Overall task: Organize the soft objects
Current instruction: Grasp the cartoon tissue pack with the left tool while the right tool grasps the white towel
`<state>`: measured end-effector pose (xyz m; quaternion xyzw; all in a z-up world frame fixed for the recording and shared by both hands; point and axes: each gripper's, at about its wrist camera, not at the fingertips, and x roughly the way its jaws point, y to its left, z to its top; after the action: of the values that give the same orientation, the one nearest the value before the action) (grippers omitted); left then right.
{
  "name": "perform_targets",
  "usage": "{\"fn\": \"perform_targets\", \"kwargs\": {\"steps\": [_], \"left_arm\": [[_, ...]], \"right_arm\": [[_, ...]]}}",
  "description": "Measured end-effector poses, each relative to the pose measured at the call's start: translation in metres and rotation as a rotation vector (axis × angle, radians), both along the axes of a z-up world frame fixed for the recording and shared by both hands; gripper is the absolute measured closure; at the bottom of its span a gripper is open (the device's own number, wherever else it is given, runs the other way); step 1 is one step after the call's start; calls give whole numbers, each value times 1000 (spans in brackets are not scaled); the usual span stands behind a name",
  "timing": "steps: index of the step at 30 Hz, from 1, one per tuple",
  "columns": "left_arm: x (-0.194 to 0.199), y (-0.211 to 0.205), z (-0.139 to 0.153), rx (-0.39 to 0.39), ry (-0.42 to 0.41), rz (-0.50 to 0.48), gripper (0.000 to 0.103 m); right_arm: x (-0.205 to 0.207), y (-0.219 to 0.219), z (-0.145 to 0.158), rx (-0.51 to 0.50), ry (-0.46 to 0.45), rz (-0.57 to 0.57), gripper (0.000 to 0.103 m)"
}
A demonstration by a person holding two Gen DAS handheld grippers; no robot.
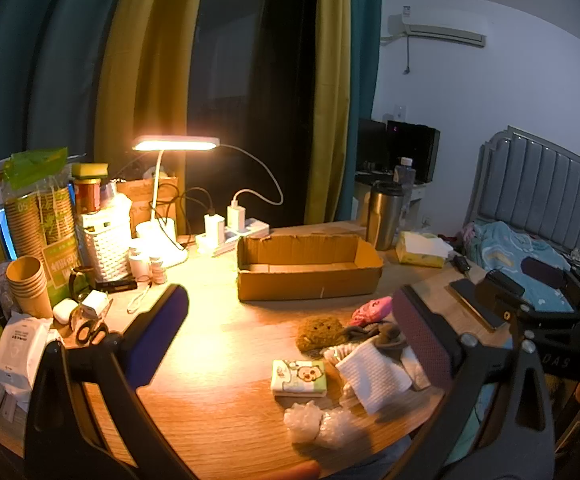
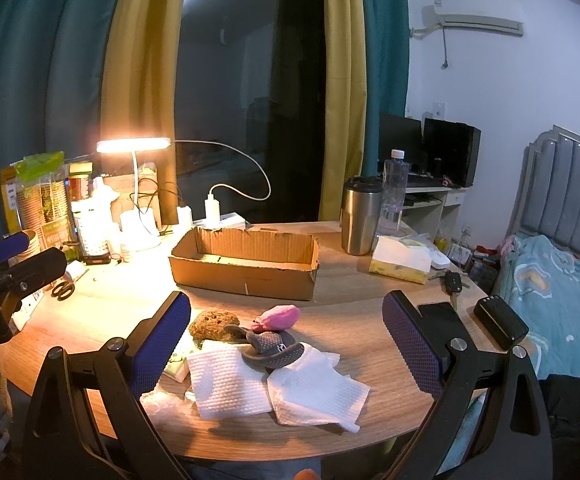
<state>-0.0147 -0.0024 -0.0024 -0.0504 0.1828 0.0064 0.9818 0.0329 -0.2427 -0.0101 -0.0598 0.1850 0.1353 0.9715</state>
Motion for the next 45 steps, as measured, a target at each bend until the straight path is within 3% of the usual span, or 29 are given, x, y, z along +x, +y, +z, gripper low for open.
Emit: {"fn": "perform_targets", "kwargs": {"steps": [11,18,45], "left_arm": [[4,-3,-4,-2,14,-1,0],[14,-4,-21,-6,62,-7,0],[105,-12,-133,2,436,-51,0]], "right_arm": [[6,-9,-3,2,13,-18,5],[18,-23,-16,-4,46,-67,5],[92,-54,-111,6,309,-113,5]]}}
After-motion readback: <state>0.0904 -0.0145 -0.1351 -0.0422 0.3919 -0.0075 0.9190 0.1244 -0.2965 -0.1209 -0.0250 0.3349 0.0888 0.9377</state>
